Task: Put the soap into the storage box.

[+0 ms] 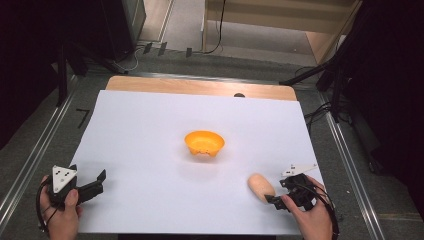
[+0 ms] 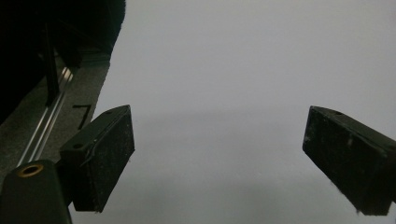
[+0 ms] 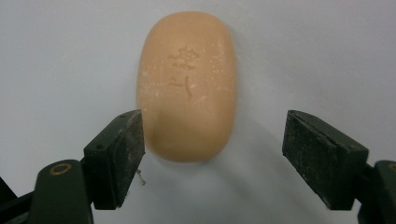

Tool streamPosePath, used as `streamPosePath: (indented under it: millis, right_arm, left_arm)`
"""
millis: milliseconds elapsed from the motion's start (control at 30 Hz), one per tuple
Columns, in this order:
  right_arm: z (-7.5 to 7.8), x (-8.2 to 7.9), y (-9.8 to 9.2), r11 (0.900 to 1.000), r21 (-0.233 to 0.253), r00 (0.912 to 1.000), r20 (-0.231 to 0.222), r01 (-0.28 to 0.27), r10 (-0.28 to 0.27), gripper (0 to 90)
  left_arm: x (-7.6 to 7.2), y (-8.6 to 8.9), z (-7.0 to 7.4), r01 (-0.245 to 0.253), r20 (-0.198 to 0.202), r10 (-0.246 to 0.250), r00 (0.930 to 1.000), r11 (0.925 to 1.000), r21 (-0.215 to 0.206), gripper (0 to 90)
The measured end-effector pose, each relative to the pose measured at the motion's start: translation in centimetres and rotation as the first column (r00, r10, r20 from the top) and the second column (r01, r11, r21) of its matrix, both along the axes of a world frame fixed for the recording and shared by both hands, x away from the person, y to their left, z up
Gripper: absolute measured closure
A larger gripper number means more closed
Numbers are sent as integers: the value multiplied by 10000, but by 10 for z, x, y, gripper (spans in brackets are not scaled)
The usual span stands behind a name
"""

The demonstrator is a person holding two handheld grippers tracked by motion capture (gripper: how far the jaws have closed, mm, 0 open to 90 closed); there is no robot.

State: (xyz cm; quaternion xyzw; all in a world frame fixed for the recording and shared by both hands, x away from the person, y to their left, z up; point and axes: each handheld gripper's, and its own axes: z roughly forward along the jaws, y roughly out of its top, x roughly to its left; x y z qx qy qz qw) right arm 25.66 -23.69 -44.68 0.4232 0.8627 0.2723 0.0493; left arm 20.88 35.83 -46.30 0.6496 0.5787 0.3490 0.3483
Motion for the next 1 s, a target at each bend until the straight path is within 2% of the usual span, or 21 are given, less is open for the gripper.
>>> streamPosePath:
  millis: [300,567,700,833,1000]
  right_arm:
    - [-3,5,18,9999,-66,9997,-234,-85,83,216]
    - [-11,11,35,9982,-490,9992,-188,346,-355,289]
    - [-15,8,47,9902,-1337,9989,287,403,-368,310]
    - [-15,9,45,9921,-1205,9993,161,360,-343,318]
    - [-15,9,48,9896,-1357,9989,110,470,-459,317]
  left_arm:
    - [0,0,0,-14,7,14,10000,10000,7,98]
    - [0,0,0,-6,0,6,10000,10000,-6,98]
    - [0,0,0,-10,7,10,10000,10000,-33,98]
    - [0,0,0,-2,-5,2,10000,10000,-9,98]
    - [0,0,0,19,-24,-19,10000,10000,5,98]
